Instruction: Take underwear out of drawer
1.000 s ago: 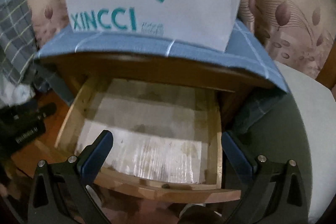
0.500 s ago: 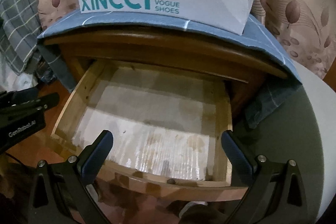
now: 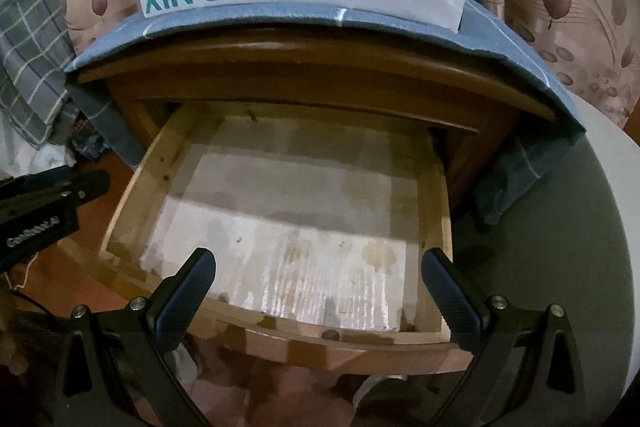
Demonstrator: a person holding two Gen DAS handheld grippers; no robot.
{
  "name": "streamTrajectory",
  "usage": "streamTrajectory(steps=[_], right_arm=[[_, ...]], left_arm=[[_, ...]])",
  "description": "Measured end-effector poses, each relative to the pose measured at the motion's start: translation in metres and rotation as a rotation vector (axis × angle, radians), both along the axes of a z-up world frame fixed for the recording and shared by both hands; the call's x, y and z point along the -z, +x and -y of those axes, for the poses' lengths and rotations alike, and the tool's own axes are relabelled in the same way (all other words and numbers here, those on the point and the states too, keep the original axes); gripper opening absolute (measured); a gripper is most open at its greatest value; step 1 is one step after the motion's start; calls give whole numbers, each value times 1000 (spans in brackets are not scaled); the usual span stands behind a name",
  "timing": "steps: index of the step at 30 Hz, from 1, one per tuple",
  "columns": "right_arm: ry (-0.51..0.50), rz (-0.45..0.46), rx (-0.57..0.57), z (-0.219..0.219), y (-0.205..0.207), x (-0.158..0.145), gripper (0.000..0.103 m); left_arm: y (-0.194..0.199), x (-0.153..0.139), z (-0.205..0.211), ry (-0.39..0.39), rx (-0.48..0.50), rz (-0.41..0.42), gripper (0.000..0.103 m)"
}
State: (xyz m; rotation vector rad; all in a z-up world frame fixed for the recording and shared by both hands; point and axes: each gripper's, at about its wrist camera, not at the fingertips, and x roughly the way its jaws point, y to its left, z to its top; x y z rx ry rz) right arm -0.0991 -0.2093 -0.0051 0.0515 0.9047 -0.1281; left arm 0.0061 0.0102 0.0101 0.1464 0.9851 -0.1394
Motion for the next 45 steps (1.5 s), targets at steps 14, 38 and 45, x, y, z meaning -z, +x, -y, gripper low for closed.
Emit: streamTrajectory(steps=[14, 38, 45], right_arm=[[5, -21, -4, -2, 2, 4, 102], [-9, -38, -15, -5, 2, 7, 102], [-9, -37, -13, -6, 2, 7, 102]], left_arm=[[-2, 2, 4, 12, 12, -3, 53], [-3, 2, 4, 23, 15, -5, 54], [-4, 1, 5, 21, 23, 6, 53]])
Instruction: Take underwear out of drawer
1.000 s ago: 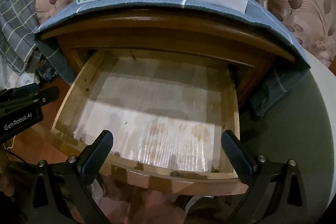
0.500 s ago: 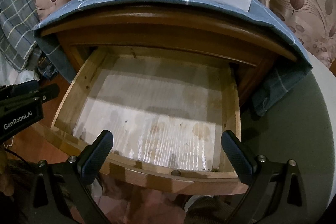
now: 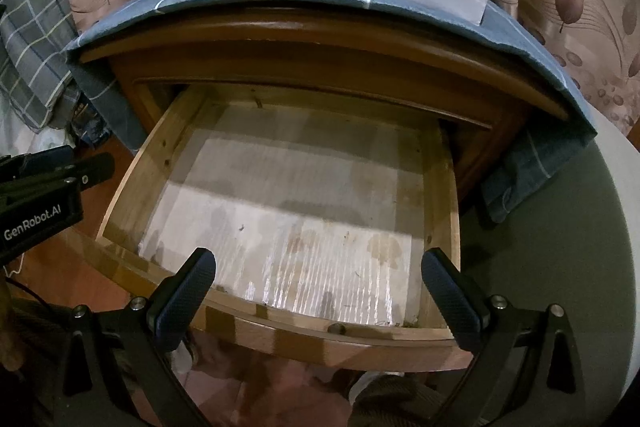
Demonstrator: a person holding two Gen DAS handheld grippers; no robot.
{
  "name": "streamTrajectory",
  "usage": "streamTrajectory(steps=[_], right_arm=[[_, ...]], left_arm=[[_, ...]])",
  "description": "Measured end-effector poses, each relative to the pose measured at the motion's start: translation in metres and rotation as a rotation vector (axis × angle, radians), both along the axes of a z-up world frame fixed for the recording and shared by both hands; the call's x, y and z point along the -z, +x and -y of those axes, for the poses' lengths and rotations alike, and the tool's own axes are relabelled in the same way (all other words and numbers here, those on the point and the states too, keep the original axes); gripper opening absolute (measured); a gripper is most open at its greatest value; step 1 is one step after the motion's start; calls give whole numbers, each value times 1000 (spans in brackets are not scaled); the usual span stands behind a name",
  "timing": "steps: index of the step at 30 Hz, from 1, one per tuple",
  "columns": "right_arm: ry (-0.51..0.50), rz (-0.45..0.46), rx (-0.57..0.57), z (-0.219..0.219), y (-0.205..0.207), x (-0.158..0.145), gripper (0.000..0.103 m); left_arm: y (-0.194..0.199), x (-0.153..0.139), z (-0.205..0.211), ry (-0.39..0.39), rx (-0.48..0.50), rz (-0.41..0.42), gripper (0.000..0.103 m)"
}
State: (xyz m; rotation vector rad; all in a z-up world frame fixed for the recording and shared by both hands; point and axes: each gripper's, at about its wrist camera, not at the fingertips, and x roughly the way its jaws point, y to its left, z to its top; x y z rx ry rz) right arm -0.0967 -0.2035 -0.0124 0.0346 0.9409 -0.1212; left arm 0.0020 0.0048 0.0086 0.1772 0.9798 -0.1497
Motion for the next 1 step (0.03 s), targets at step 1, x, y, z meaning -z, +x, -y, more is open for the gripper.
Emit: streamTrajectory(steps=[1], right_arm=[[0, 0, 0, 0, 0, 0, 102]], left_arm=[[0, 0, 0, 0, 3, 1, 54]])
